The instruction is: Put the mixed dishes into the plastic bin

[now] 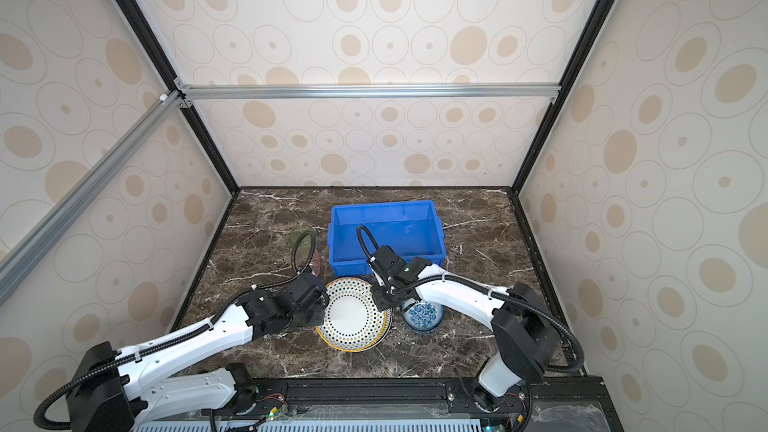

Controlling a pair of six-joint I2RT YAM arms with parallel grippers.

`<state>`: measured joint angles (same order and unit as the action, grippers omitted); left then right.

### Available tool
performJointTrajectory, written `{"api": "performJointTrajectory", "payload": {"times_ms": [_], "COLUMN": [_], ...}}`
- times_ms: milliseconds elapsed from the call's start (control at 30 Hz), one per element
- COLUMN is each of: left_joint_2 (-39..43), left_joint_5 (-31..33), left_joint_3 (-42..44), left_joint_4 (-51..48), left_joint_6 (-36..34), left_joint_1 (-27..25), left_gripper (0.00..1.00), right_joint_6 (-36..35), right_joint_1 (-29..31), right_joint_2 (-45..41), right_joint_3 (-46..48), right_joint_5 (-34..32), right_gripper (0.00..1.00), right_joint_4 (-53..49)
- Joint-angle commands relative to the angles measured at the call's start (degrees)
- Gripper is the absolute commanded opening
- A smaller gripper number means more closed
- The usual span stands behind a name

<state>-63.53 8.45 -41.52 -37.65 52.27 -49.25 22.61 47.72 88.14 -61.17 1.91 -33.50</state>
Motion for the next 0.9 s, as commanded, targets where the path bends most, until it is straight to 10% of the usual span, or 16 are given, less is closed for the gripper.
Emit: {"api": "performJointTrajectory", "payload": {"times_ms": [0,867], "left_joint_2": [1.0,8.2], "left_joint_5": [-0.2,-3.6], "left_joint_3": [-1.1,-3.3], "left_joint_4": [-4.4,-0.4], "left_joint_6": [-4.1,-7.1], "left_joint_1": [-0.8,-0.8], "left_gripper": [0.0,0.0], "right_joint_6": [-0.2,-1.5], "right_joint_1": [0.5,0.4], "right_joint_2": [-2.9,-19.4], "right_joint_3": [-1.6,0.5], "right_joint_5": [-1.8,-12.7], "right_gripper": [0.12,0.25], "right_joint_4": [-1.8,-2.0]}}
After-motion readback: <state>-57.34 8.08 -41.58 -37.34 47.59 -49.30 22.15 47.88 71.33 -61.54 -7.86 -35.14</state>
